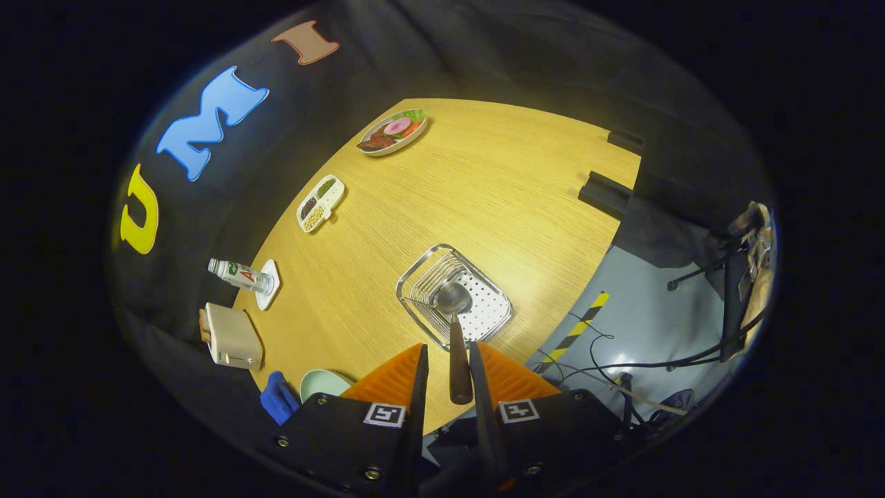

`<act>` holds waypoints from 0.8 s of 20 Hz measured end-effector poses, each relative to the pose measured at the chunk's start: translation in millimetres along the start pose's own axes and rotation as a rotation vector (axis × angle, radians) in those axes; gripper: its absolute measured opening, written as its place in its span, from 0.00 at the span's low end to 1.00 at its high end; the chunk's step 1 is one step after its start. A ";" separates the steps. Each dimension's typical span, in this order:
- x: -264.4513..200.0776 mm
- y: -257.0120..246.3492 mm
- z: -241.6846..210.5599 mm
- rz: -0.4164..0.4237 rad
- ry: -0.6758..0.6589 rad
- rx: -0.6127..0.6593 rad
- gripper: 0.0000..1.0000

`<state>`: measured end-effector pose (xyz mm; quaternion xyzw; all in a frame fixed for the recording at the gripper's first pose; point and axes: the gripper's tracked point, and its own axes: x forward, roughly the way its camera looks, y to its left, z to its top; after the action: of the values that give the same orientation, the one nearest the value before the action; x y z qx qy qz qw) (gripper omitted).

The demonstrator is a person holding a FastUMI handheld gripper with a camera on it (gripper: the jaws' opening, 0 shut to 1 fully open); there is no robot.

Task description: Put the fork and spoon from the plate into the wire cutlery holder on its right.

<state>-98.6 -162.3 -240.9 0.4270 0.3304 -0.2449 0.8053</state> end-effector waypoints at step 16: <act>9.4 21.2 -37.4 0.020 0.100 -0.033 0.35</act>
<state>-90.2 -120.6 -252.3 0.4284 0.3700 -0.2097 0.7972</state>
